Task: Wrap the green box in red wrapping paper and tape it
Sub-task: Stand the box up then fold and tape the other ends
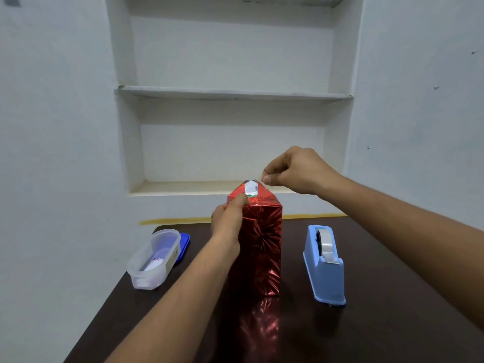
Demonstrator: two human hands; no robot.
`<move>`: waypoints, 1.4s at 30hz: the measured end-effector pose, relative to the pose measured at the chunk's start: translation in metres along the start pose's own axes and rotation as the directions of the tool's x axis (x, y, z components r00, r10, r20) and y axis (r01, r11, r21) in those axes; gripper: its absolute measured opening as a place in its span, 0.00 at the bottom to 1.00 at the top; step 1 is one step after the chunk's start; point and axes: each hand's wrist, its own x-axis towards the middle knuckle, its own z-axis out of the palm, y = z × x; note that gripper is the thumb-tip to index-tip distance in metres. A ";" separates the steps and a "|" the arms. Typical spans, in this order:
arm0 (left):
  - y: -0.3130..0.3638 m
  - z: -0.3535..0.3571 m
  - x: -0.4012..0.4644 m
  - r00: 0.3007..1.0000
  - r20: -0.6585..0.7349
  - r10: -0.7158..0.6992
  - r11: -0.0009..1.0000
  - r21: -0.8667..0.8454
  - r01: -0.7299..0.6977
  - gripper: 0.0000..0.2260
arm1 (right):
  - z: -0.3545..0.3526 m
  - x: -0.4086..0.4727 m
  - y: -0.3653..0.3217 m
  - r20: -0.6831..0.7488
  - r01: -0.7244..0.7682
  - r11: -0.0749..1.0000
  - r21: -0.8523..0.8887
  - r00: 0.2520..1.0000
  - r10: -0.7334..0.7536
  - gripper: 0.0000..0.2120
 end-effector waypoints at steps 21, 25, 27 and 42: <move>-0.008 -0.002 0.000 0.998 -0.013 0.060 0.997 0.040 -0.060 0.23 | 0.032 0.076 -0.003 0.462 0.028 0.961 -0.275 0.881 0.106 0.03; -0.006 -0.002 0.001 0.999 -0.001 0.049 0.998 0.036 -0.049 0.21 | 0.039 0.079 -0.001 0.448 0.041 0.961 -0.273 0.890 0.089 0.04; -0.007 -0.003 0.003 0.999 0.003 0.041 0.998 0.039 -0.041 0.19 | 0.039 0.078 -0.001 0.441 0.066 0.961 -0.270 0.895 0.062 0.04; 0.012 -0.008 0.020 0.992 0.118 -0.048 0.993 0.111 0.035 0.28 | 0.046 0.077 0.000 0.321 0.150 0.913 -0.378 0.947 -0.023 0.10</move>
